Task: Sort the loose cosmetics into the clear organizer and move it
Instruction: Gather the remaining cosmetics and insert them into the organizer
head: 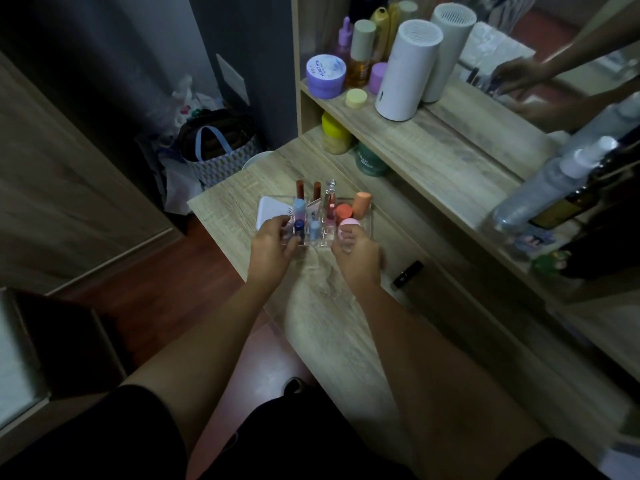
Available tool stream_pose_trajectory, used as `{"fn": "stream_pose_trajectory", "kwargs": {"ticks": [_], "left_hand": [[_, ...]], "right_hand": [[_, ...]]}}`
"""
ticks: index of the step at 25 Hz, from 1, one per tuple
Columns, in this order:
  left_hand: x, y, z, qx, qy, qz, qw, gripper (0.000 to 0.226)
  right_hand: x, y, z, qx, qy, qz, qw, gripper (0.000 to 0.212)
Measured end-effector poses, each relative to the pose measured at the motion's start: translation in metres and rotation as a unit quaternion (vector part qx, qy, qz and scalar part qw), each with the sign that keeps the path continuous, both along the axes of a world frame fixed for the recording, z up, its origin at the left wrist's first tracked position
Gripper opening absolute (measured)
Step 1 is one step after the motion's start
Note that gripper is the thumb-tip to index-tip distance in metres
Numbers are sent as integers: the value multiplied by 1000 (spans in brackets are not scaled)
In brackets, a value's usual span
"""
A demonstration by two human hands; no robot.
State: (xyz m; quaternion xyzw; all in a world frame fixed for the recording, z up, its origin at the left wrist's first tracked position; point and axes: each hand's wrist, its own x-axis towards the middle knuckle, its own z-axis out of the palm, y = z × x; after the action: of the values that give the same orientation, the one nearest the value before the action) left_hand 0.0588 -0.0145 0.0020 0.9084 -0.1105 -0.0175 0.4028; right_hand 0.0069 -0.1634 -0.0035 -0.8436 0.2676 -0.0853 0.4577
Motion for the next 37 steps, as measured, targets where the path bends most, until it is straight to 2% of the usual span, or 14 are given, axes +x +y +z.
{"fn": "stream_pose_trajectory", "kwargs": {"ticks": [4, 7, 9, 11, 12, 14, 16, 18, 20, 24, 27, 37], "left_hand": [[-30, -8, -11, 20, -29, 4, 999, 23], [-54, -12, -26, 77, -9, -103, 992, 29], [-64, -10, -39, 147, -9, -194, 970, 44], [-65, -6, -49, 200, -21, -231, 952, 53], [-64, -4, -53, 212, -21, -232, 949, 56], [-60, -2, -59, 225, -14, -225, 948, 60], [-57, -1, -63, 240, -8, -222, 945, 62], [-57, -1, -67, 256, -4, -222, 941, 63], [-59, 0, -70, 268, -5, -218, 938, 63], [-61, 1, -73, 282, 1, -211, 936, 63], [-59, -1, -72, 282, 9, -220, 934, 64], [-59, -1, -72, 290, 3, -222, 931, 64]], "right_hand": [[-21, -13, 4, -129, 25, -79, 988, 26], [-37, -25, 3, -189, 97, -196, 957, 32], [-43, -36, -2, -148, 147, -264, 942, 41], [-46, -46, -11, -58, 188, -280, 940, 55], [-48, -49, -16, -23, 201, -271, 941, 58], [-49, -54, -24, -6, 193, -246, 950, 50], [-49, -51, -26, 7, 133, -223, 966, 40], [-46, -43, -20, 102, 40, -192, 975, 40], [-38, -37, -11, 195, -15, -149, 969, 45], [-11, -28, -1, 274, -43, -75, 958, 41], [1, -20, 2, 274, -57, -40, 959, 41], [11, -6, -7, 126, -69, 45, 989, 41]]}}
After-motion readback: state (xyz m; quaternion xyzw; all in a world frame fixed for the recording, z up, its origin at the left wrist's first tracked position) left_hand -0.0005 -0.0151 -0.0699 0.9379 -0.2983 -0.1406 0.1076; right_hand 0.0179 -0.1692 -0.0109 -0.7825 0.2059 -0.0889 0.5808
